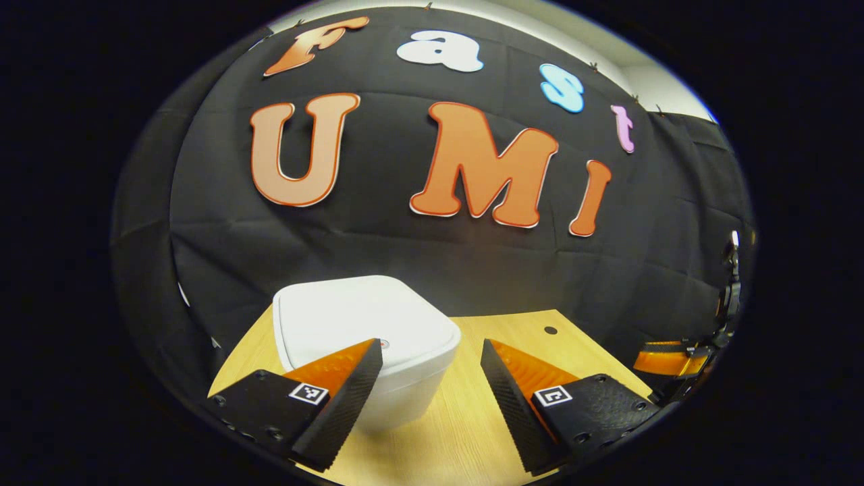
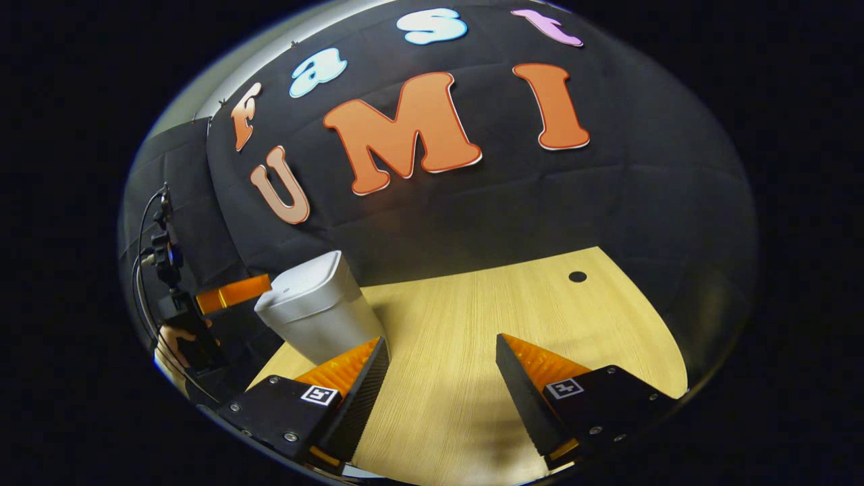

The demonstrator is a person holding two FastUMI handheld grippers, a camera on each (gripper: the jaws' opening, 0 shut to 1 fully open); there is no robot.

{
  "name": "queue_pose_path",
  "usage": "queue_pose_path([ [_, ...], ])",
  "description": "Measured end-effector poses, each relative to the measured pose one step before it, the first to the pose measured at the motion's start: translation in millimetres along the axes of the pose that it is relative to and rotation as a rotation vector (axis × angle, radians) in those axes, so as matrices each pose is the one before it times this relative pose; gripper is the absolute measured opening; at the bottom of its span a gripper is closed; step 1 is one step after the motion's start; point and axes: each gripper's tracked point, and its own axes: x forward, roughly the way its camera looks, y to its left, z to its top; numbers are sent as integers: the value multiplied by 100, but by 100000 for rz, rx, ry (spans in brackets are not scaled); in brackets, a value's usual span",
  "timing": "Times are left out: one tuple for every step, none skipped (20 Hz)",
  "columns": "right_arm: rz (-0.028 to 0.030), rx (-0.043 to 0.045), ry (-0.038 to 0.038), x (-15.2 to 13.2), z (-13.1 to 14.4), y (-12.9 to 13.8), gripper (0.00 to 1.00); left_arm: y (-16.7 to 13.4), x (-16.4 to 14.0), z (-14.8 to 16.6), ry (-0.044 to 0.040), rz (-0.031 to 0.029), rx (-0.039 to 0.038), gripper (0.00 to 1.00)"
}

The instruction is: Press the lid of the desktop garbage bin to open it, pick up the crumpled paper on the desktop and throw it into the bin, then pick up the pop can on the desktop and drop it into the bin, and finally close the garbage bin lid.

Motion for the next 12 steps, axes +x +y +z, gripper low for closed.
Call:
queue_pose_path([
  [-727,169,-1725,-17,215,-38,96,-1258,-346,-921,-257,-985,257,94],
  [-726,51,-885,25,45,-58,96,-1116,-411,-1622,239,-920,176,94],
  [-271,-462,-213,24,-54,54,95,-1030,-391,-847,267,-643,85,94],
  [-219,-879,102,-3,-104,-18,95,-1030,-272,-693,396,-339,-100,94],
  [-143,-826,-53,80,-141,-162,95,-1033,-252,469,-136,-651,-307,94],
  [-1,-805,-749,-44,111,-79,95,-716,-290,144,-1390,-321,-353,95],
  [-315,-842,-939,-55,116,-85,95,-389,-329,397,-1481,497,-764,95],
  [-720,-634,-886,-185,41,-248,96,-320,-75,325,-1043,516,-1066,94],
  [-115,-255,-925,-90,112,-79,95,-164,-261,137,-411,335,-988,94],
  [-255,-470,-859,-152,92,-30,95,-174,-93,300,-261,362,-750,94],
  [-611,-628,-1147,-187,115,-315,95,-420,-66,73,-15,252,229,94],
  [-998,-270,-1224,-27,226,-269,95,-192,-254,129,-204,706,1487,94],
])
